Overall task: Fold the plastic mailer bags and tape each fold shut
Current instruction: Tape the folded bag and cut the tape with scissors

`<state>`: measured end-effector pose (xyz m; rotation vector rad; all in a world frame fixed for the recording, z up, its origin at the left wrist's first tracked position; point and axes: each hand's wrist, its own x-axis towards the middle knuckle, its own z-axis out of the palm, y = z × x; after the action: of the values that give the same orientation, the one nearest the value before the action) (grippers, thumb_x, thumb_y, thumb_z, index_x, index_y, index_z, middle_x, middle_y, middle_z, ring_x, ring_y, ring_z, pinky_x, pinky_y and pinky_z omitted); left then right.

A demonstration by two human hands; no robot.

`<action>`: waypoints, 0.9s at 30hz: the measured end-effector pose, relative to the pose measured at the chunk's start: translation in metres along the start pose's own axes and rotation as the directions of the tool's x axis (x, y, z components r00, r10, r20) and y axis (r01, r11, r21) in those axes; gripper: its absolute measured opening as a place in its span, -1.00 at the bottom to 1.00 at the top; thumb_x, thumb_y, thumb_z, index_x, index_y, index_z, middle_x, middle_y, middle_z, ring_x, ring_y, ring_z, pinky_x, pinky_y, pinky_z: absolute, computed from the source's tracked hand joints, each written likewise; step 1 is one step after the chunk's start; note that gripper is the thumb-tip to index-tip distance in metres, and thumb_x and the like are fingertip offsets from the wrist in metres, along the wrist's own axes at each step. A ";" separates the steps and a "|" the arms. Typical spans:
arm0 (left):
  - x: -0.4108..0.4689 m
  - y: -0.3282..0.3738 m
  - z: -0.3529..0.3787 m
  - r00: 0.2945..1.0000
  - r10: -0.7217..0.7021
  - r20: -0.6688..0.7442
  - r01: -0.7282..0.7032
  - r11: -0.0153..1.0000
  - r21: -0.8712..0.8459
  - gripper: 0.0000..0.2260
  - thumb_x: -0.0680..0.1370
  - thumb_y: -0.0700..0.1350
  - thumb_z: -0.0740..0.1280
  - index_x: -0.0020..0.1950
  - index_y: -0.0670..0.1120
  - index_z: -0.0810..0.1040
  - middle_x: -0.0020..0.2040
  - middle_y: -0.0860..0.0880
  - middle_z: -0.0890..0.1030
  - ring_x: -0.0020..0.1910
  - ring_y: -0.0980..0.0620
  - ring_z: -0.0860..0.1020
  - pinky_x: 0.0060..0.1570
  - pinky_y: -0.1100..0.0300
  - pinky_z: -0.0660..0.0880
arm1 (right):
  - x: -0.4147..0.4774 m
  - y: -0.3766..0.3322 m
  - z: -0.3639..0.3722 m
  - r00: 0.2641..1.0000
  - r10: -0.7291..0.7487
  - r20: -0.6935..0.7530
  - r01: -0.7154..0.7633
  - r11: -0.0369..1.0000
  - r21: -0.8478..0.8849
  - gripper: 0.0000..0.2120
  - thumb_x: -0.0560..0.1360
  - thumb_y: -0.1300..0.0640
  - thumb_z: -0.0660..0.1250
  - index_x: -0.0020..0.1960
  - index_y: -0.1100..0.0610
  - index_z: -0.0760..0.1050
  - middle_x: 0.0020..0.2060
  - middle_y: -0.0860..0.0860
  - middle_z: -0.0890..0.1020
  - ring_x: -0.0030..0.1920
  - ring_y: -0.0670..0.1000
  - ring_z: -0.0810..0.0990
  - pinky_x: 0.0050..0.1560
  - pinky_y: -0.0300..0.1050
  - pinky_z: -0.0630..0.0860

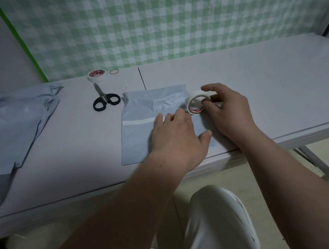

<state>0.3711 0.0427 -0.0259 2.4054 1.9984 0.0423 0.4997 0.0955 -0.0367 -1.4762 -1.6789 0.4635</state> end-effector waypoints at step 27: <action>0.009 0.010 -0.005 0.998 -0.017 0.063 0.007 0.988 0.153 -0.40 0.58 0.27 -0.07 0.50 -0.07 0.14 0.40 -0.13 0.28 0.35 -0.17 0.33 0.41 -0.13 0.07 | -0.002 0.007 0.003 0.989 -0.039 -0.145 0.009 0.979 -0.203 -0.60 0.55 0.29 0.15 0.32 0.03 0.49 0.01 0.12 0.60 0.16 0.18 0.36 -0.09 -0.34 0.12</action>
<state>0.3829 0.0500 -0.0202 2.4477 2.0594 -0.1932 0.5015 0.0964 -0.0445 -1.5922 -1.6611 0.1682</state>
